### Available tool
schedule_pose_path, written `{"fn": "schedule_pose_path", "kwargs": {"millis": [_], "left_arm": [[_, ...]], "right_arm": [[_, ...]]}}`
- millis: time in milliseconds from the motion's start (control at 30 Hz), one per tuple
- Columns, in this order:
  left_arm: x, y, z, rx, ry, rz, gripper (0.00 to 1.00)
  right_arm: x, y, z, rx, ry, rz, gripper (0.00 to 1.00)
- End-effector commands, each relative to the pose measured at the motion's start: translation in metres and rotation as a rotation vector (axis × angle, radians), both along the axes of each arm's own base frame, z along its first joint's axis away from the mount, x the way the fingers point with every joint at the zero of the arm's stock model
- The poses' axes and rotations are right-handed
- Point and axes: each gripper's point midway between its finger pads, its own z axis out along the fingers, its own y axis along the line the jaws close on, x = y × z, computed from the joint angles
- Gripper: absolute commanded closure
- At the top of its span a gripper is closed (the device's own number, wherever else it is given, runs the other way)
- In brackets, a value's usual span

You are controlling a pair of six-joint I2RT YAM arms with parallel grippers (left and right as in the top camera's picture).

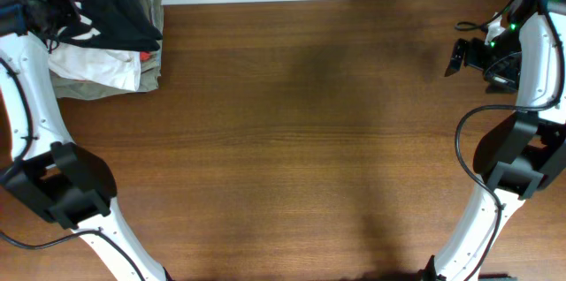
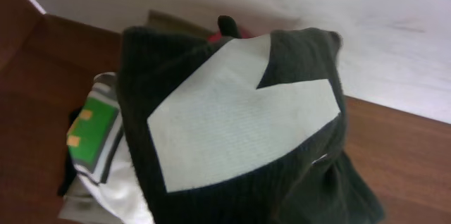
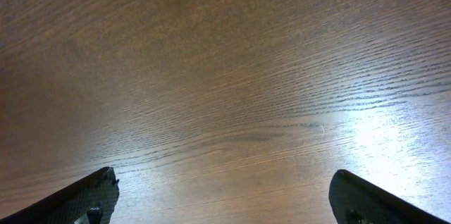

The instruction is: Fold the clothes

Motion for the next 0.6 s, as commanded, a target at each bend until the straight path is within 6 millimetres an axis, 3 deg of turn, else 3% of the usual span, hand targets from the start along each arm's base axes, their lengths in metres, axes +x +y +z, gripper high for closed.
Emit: {"fn": "schedule_pose_path", "kwargs": {"millis": [0, 33, 100, 133, 167, 233, 267, 333, 400, 433, 467, 500, 567], "left_arm": [[0.003, 0.038, -0.027, 0.044, 0.012, 0.065, 0.86], [0.005, 0.051, -0.041, 0.061, 0.027, 0.099, 0.85], [0.004, 0.084, -0.066, 0.123, 0.065, 0.197, 0.75], [0.001, 0.094, -0.071, 0.143, 0.079, 0.231, 0.44], [-0.002, 0.102, -0.071, 0.156, 0.081, 0.254, 0.05], [-0.003, 0.106, -0.064, 0.162, 0.066, 0.263, 0.01], [-0.005, 0.104, -0.050, 0.165, 0.046, 0.265, 0.01], [-0.006, 0.087, -0.002, 0.168, -0.033, 0.235, 0.01], [-0.018, 0.048, 0.085, 0.182, -0.178, 0.166, 0.01], [-0.026, 0.031, 0.106, 0.175, -0.204, 0.133, 0.01], [-0.029, 0.023, 0.108, 0.170, -0.194, 0.122, 0.17], [-0.029, 0.020, 0.100, 0.157, -0.170, 0.118, 0.49], [-0.018, 0.022, 0.070, 0.091, -0.134, 0.144, 0.92]], "right_arm": [[0.002, -0.001, 0.009, -0.016, -0.020, -0.005, 0.01], [0.002, -0.001, 0.009, -0.016, -0.020, -0.005, 0.01], [0.002, -0.001, 0.009, -0.016, -0.020, -0.005, 0.01], [0.001, -0.001, 0.009, -0.016, -0.020, -0.005, 0.01], [0.001, -0.001, 0.009, -0.016, -0.020, -0.005, 0.01], [0.002, -0.001, 0.009, -0.016, -0.020, -0.005, 0.01], [0.002, -0.001, 0.009, -0.016, -0.020, -0.005, 0.01], [0.002, -0.001, 0.009, -0.016, -0.020, -0.005, 0.01], [0.002, -0.001, 0.009, -0.016, -0.020, -0.005, 0.01], [0.001, -0.001, 0.009, -0.016, -0.020, -0.005, 0.01], [0.002, -0.001, 0.009, -0.016, -0.020, -0.005, 0.01], [0.002, -0.001, 0.009, -0.016, -0.020, -0.005, 0.01], [0.002, -0.001, 0.009, -0.016, -0.020, -0.005, 0.01]]}}
